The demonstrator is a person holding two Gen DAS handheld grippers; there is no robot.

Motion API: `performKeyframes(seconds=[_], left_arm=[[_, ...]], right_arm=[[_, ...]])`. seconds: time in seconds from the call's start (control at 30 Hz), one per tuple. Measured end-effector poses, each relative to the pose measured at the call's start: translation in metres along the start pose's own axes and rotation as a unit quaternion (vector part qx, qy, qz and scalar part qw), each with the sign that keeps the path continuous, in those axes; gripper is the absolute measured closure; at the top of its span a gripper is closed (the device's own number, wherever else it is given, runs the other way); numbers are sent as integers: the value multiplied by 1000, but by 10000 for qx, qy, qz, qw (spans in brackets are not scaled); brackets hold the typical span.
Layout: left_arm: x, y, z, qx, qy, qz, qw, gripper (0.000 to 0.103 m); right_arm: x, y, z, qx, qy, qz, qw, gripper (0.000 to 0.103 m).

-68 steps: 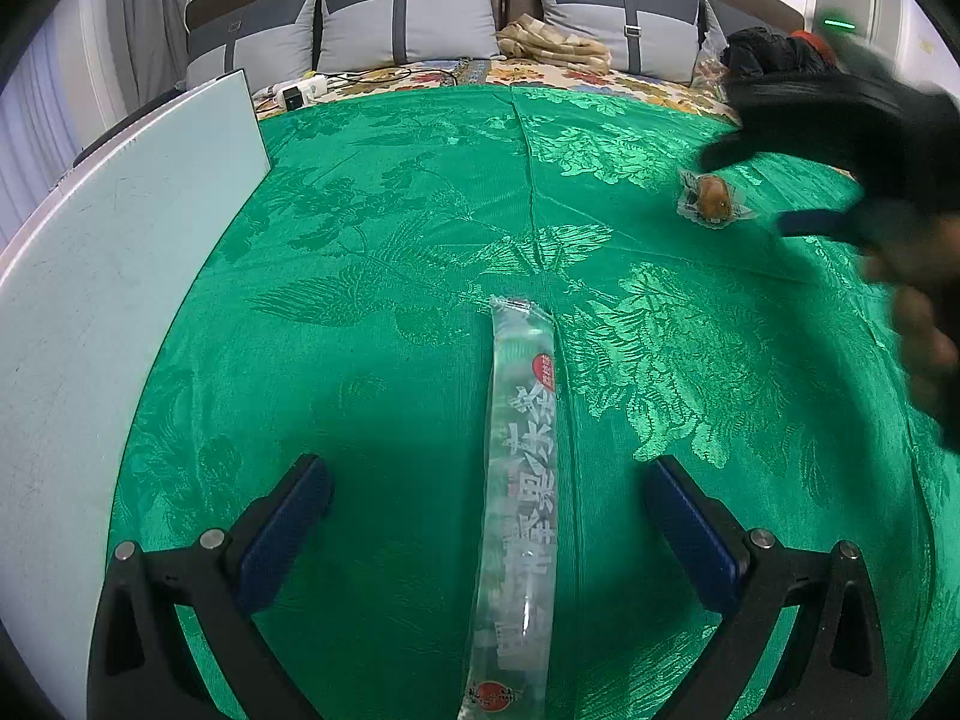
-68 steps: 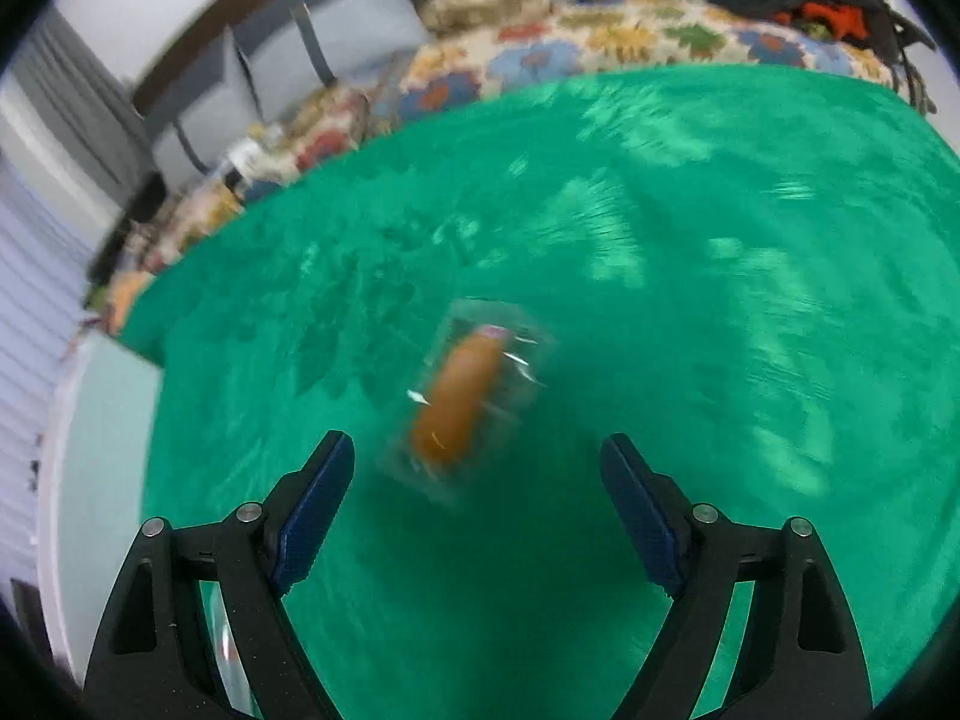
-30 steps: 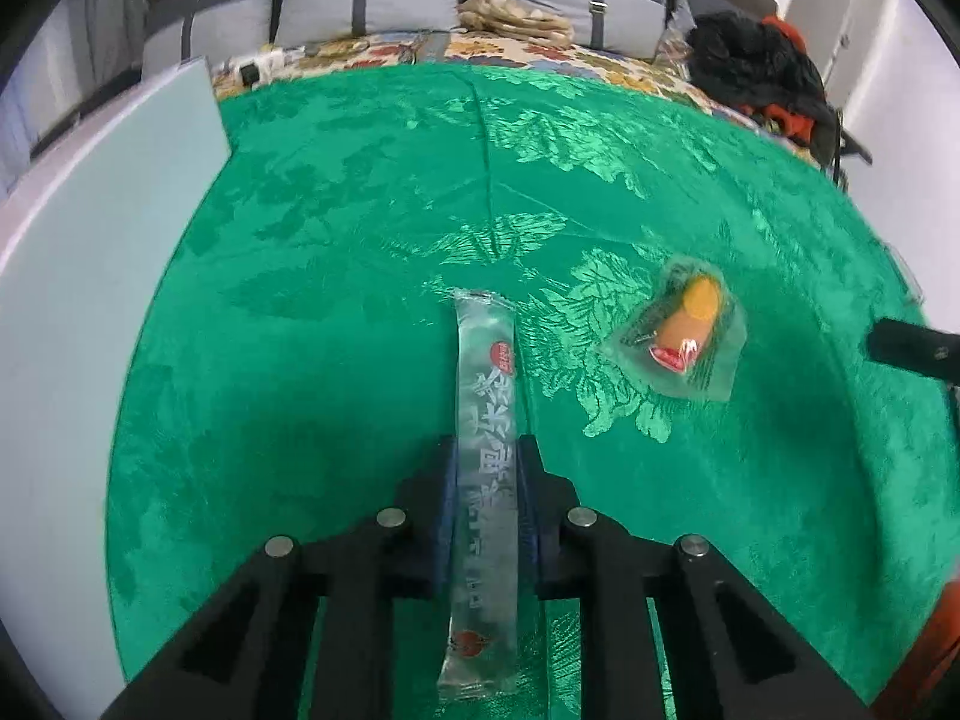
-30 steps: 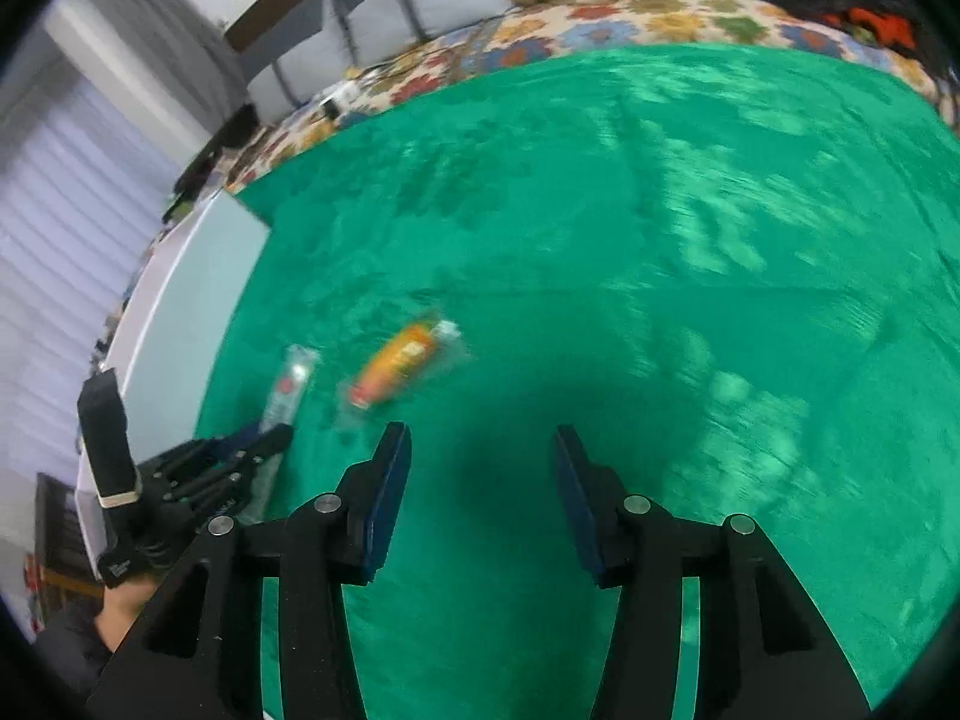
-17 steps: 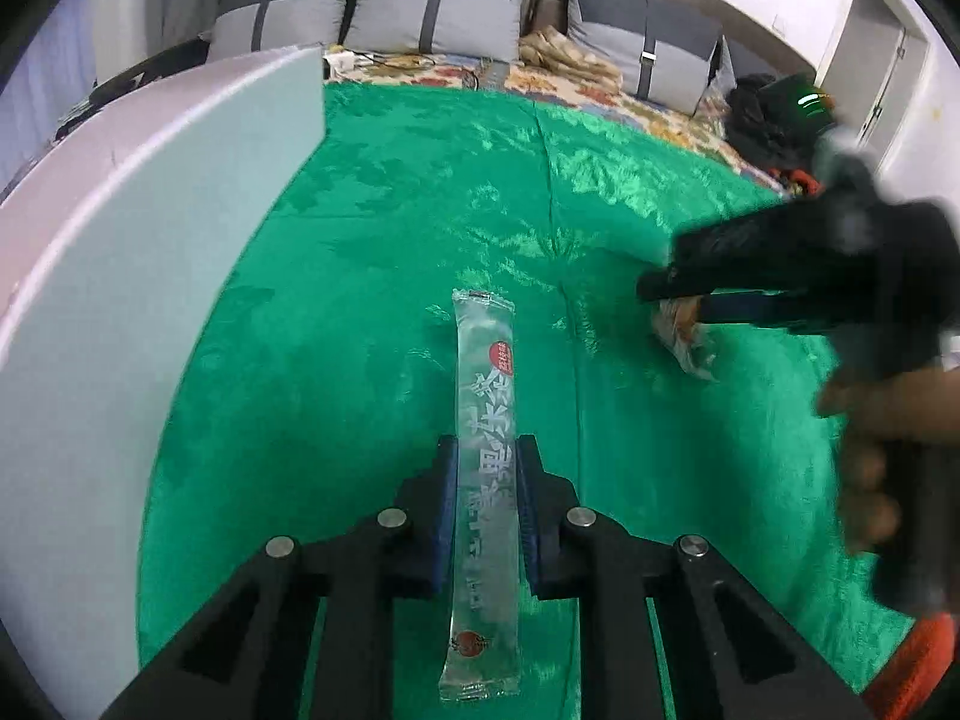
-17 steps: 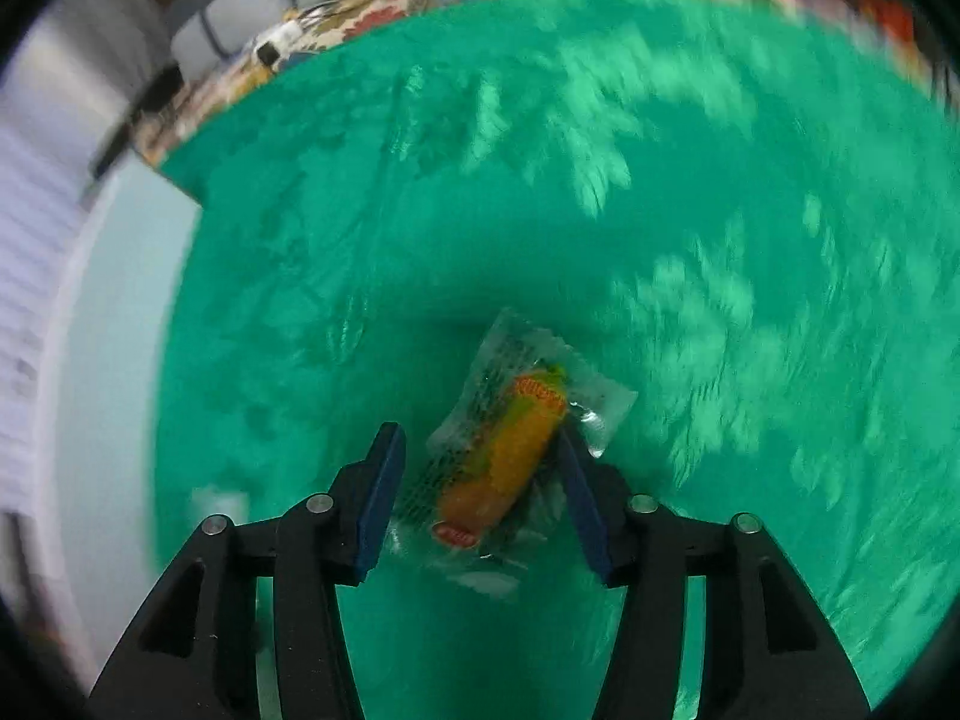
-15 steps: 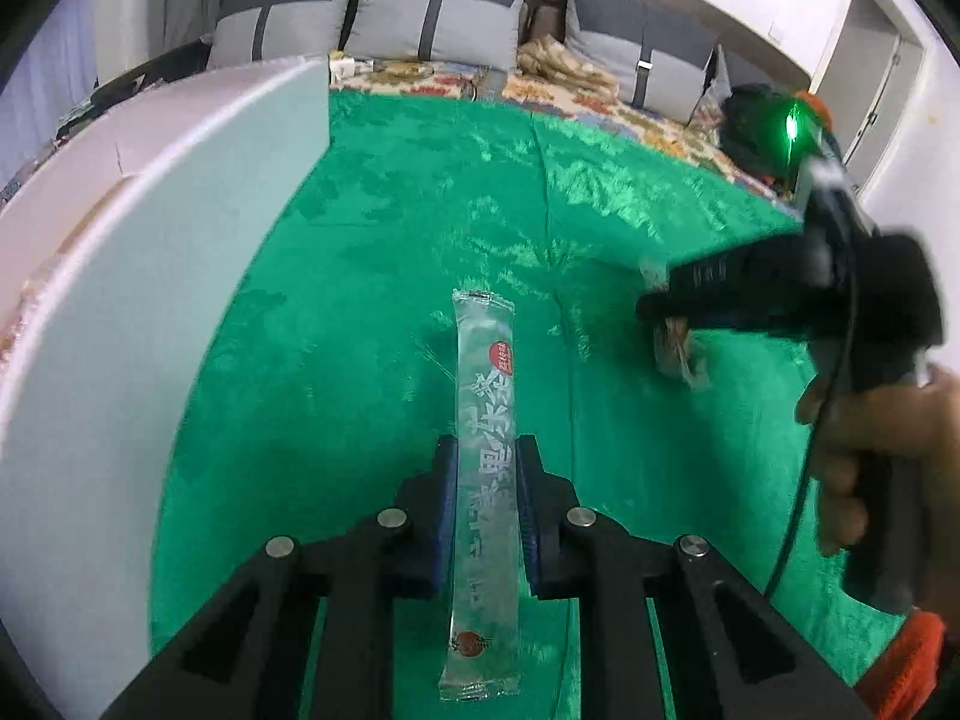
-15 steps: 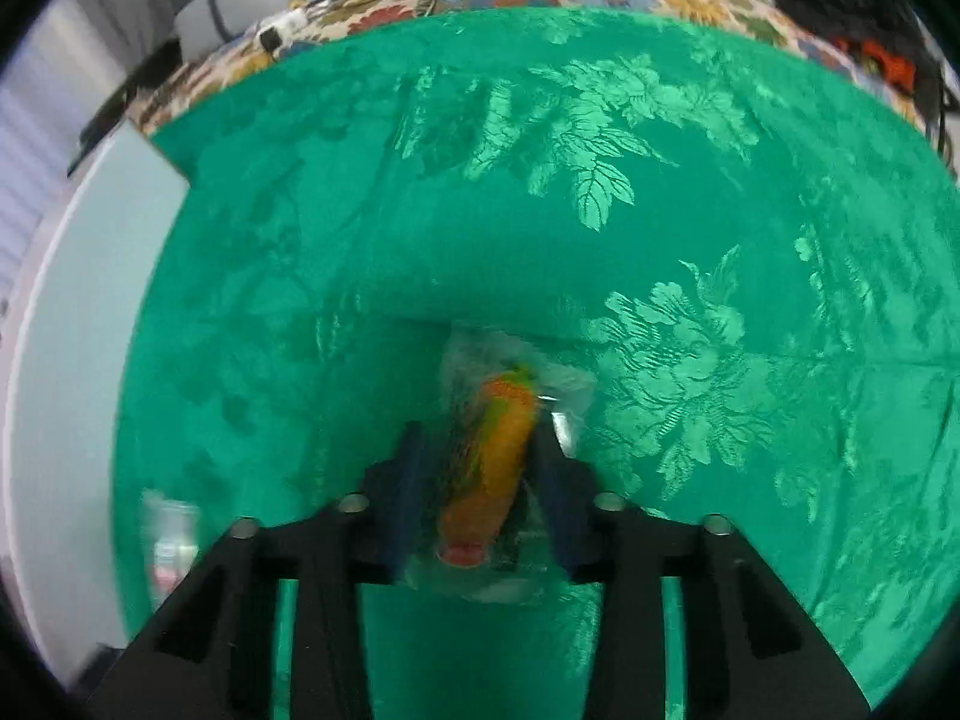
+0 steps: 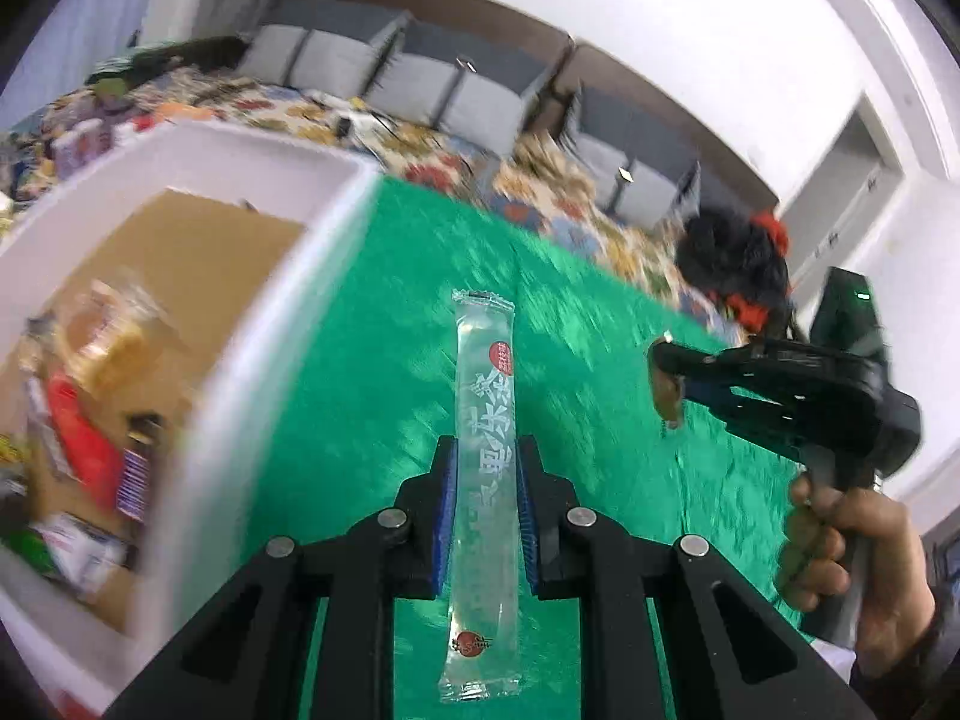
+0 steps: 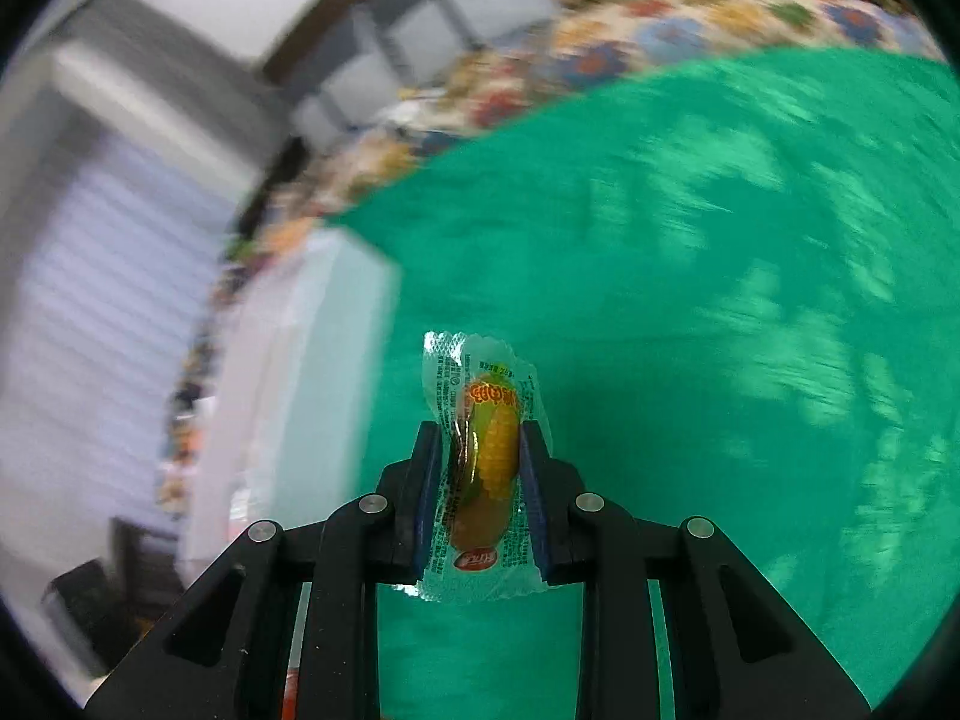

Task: Organize snacks
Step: 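Carry both snacks into the white box and open both grippers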

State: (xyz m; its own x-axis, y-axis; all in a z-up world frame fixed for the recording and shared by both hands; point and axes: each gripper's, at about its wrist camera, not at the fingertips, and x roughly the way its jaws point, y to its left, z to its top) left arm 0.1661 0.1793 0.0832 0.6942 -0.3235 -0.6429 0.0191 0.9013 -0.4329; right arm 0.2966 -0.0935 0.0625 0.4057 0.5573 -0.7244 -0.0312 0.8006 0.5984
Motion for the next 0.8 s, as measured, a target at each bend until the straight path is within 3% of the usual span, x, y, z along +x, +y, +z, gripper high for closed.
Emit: performKeyframes(seconds=[0.07,0.23,0.3,0.33,0.37,0.43,0.5,0.6,0.67,0.77,0.8], left_arm=[[-24,25,14,-91,-188,217,9995,85],[-60,107,37,-191,-318,1318,9906,84],[-67,139,38,-173,-252,1939,9805,81],[-70,150,37,-171,-240,2077,9777,69],[-73,159,35,-179,-220,2180,9755,47],[-84,173,29,-207,-296,2441,9691,20],[-96,174,25,-99,-543,2590,9643,18],[-110,163,22,177,-696,2825,9566,4],[-115,147,22,389,-798,3059,9479,2],[-120,131,28,454,-896,3395,9352,0],[-124,127,27,397,-943,3637,9259,0]], right_arm=[[2,53,1,-299,24,462,9985,76],[42,190,-26,-1251,446,1239,9834,73],[66,228,-45,-1619,613,1234,9771,63],[77,243,-55,-1792,706,1222,9736,53],[85,252,-65,-1917,782,1230,9706,39],[96,265,-81,-2229,804,991,9665,38],[96,273,-90,-2528,624,707,9629,38],[84,274,-98,-2898,254,378,9560,33],[73,276,-102,-3146,-56,159,9491,23],[59,270,-101,-3305,-436,-139,9427,21],[56,269,-102,-3320,-560,-199,9414,21]])
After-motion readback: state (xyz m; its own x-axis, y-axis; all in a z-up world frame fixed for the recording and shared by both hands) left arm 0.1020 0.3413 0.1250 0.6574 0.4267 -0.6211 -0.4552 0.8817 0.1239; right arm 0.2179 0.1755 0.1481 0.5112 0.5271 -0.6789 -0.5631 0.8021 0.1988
